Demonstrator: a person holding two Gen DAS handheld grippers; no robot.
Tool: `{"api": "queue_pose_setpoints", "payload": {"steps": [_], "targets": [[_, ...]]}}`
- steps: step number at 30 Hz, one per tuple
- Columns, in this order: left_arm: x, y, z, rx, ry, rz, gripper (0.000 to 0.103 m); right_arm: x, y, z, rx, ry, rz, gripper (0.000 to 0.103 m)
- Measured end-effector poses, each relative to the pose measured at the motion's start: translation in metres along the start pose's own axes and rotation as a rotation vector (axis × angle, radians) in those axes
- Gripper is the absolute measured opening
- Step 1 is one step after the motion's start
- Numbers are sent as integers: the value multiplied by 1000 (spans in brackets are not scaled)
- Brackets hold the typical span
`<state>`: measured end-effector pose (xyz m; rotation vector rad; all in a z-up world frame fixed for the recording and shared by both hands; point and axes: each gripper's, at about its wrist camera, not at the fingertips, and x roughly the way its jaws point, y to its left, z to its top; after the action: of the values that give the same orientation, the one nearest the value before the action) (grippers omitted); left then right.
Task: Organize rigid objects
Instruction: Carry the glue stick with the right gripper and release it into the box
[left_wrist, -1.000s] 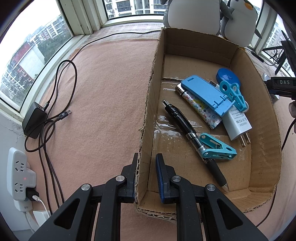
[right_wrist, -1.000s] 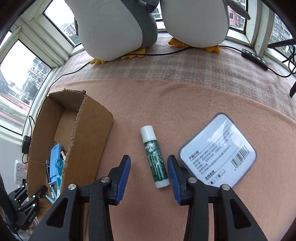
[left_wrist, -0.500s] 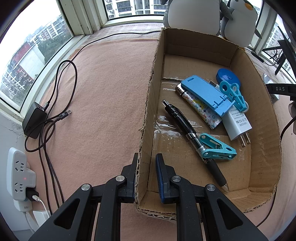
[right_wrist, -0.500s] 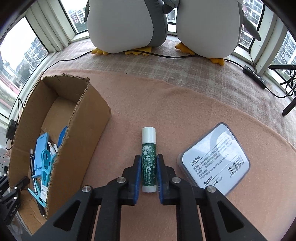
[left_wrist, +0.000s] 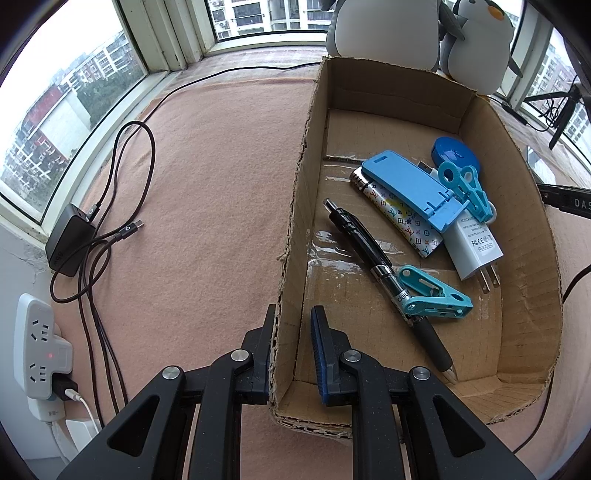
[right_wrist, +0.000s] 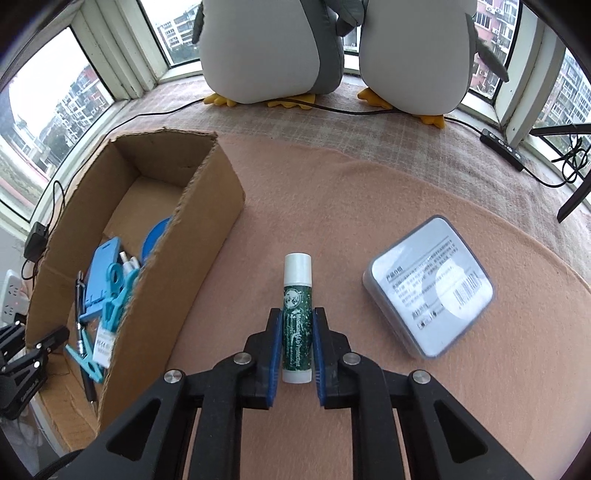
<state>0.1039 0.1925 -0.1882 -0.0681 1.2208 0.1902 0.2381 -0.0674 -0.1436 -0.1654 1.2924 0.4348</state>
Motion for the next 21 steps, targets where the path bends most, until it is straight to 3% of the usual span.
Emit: {"api": "queue_pose_setpoints", "payload": {"steps": [12, 21], "targets": [[-2, 1, 1, 2, -2, 1, 16, -50, 19, -28, 7, -78, 93, 14], [-2, 2, 2, 3, -4, 2, 16, -70, 58, -17, -60, -116, 132, 14]]}}
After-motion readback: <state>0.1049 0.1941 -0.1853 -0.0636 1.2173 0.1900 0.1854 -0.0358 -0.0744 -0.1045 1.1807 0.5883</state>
